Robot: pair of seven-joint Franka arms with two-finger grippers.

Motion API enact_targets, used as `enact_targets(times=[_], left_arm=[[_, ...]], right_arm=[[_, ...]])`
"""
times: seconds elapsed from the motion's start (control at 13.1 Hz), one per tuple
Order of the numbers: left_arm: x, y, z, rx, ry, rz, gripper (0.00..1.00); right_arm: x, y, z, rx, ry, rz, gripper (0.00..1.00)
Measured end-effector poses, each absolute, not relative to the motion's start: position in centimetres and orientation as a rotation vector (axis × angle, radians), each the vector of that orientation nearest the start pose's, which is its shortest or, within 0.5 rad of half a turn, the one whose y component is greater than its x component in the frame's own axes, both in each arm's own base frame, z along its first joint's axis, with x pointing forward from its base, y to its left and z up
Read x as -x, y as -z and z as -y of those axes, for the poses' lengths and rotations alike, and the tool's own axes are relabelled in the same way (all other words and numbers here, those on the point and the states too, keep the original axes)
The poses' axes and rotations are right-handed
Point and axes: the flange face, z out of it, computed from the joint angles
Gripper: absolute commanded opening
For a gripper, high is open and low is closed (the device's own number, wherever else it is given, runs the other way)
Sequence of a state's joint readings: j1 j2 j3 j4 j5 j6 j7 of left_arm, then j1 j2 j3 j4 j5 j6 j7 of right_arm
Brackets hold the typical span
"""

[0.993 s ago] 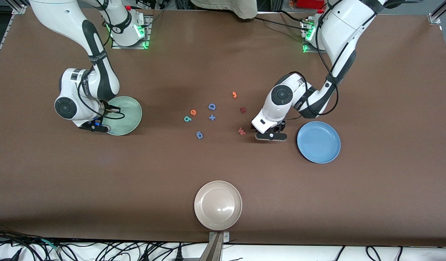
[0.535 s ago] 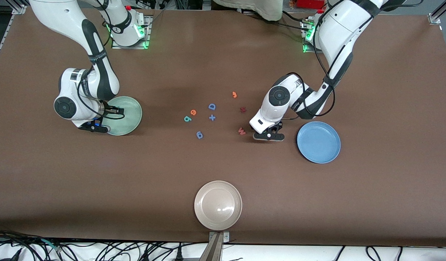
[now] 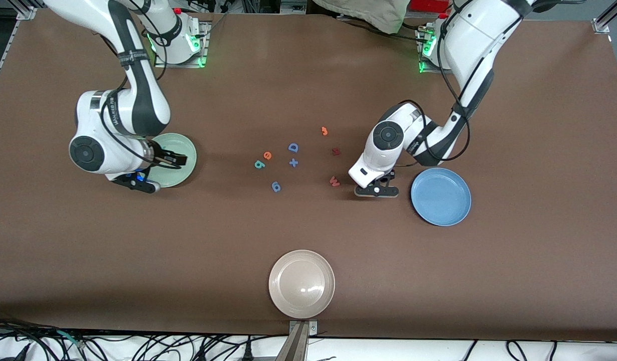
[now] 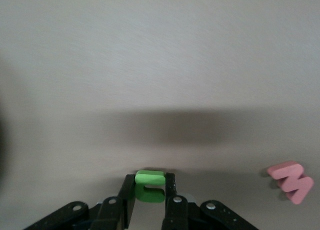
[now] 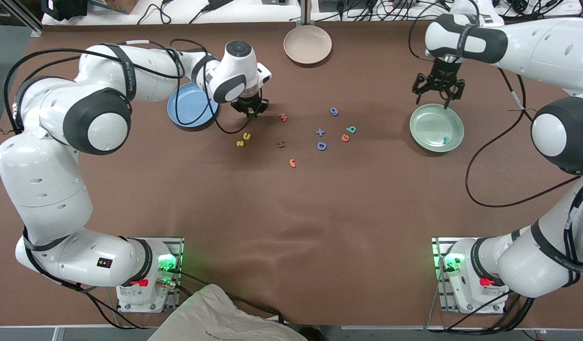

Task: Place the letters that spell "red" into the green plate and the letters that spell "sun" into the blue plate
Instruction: 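Grasp the green u with the left gripper while the right gripper reaches letters, then drop the green u on the blue plate while the right gripper grasps teal b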

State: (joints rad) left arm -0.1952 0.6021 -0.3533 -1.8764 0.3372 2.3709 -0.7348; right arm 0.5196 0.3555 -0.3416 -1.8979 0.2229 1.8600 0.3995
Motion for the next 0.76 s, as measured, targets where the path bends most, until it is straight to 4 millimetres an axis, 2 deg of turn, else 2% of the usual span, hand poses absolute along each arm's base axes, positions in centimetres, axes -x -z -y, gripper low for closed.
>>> enact_targets(times=[0.15, 0.31, 0.46, 0.76], left_arm=[[-55.7, -23.3, 29.5, 3.054, -0.022, 0.032, 0.00], [-56.8, -25.4, 27.1, 3.033, -0.019, 0.027, 0.00], [-58.0, -25.6, 23.7, 3.019, -0.050, -0.030, 0.00], [-60.0, -24.6, 16.3, 3.014, -0.119, -0.158, 0.00]], right_arm=[[-56.6, -30.9, -17.3, 3.036, -0.570, -0.642, 0.98], [-56.3, -30.4, -21.4, 3.015, -0.543, -0.753, 0.98], [-56.0, -28.5, -24.5, 2.992, -0.499, -0.853, 0.98], [-55.0, -23.7, -30.2, 2.917, -0.419, -0.988, 0.98]])
